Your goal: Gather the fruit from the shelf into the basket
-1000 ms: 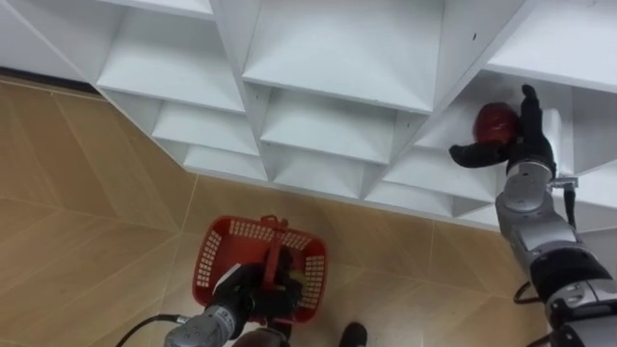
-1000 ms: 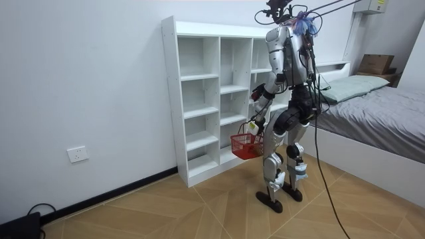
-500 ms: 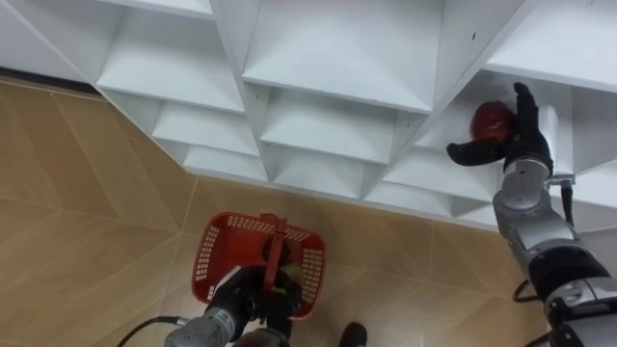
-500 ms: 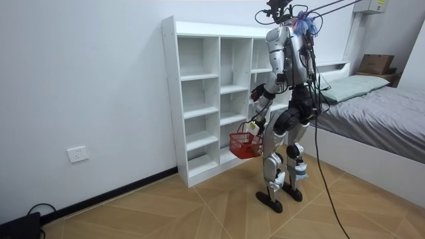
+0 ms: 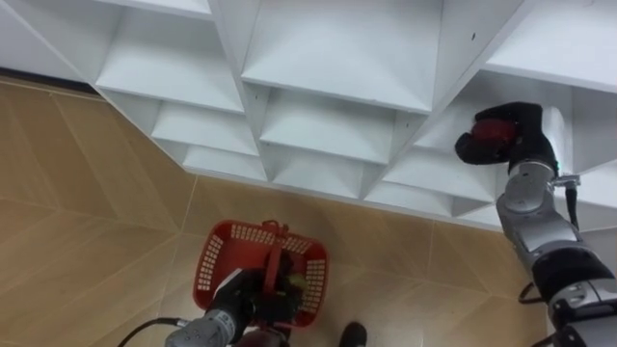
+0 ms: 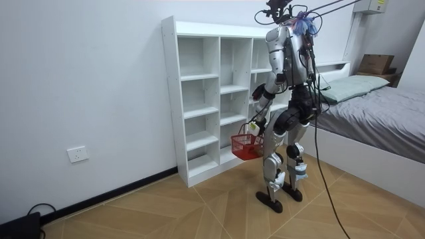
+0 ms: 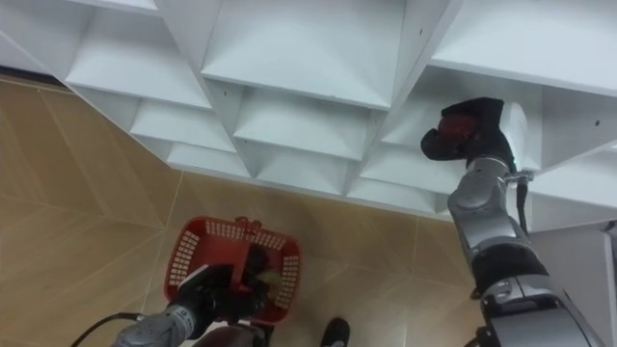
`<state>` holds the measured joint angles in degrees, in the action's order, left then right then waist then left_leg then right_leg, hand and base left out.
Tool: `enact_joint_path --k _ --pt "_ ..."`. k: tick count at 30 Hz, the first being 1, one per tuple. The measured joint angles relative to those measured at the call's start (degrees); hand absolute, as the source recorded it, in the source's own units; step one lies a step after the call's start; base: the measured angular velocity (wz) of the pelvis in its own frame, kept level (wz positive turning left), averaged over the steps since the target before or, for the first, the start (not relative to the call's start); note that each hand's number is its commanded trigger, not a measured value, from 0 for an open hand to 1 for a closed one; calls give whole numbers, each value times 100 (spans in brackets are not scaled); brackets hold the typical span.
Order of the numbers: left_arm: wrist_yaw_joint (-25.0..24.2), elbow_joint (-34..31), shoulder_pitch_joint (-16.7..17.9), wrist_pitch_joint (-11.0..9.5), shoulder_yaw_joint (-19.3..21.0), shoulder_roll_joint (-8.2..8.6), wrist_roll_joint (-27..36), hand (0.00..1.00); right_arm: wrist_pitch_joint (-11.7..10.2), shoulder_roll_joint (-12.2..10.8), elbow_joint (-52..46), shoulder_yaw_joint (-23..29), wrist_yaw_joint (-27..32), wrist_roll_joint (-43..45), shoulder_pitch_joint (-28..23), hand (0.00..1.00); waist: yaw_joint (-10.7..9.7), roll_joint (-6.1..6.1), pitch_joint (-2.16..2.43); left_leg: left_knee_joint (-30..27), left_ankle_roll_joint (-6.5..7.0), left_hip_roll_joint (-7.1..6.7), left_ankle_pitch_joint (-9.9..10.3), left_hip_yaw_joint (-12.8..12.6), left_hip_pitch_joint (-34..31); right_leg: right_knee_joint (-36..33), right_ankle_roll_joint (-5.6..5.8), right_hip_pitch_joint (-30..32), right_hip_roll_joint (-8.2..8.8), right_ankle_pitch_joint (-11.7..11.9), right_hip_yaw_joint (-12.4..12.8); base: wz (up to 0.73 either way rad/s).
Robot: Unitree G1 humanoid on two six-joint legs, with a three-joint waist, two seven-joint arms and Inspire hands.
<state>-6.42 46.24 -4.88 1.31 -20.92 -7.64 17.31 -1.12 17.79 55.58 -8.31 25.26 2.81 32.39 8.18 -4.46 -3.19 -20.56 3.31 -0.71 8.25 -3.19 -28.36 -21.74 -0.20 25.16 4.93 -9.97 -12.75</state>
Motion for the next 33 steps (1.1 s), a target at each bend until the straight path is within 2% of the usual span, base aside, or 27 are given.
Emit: enact_joint_path --k 21,28,31,33 --pt "88 0 -104 -40 14 11 111 100 -11 -58 -26 -72 -50 -27 -1 100 -51 -1 -1 -9 0 -1 -1 4 10 19 -3 -40 2 2 1 0" --pt "97 1 -230 -47 168 7 81 100 -30 -251 -620 -71 -357 -4 -160 100 -160 10 2 -50 1 0 1 -1 23 20 -4 -73 0 2 -5 0" --pt "128 4 -287 -53 167 23 132 100 -54 -355 -828 -170 -485 -61 -301 100 -157 68 2 -55 3 1 4 -1 89 56 -7 -162 -3 5 -7 0" --pt "134 -14 -297 -59 166 56 122 100 -53 -418 -988 -174 -507 -88 -449 100 -160 159 7 -8 5 3 6 -7 195 119 -25 -270 -15 20 2 0"
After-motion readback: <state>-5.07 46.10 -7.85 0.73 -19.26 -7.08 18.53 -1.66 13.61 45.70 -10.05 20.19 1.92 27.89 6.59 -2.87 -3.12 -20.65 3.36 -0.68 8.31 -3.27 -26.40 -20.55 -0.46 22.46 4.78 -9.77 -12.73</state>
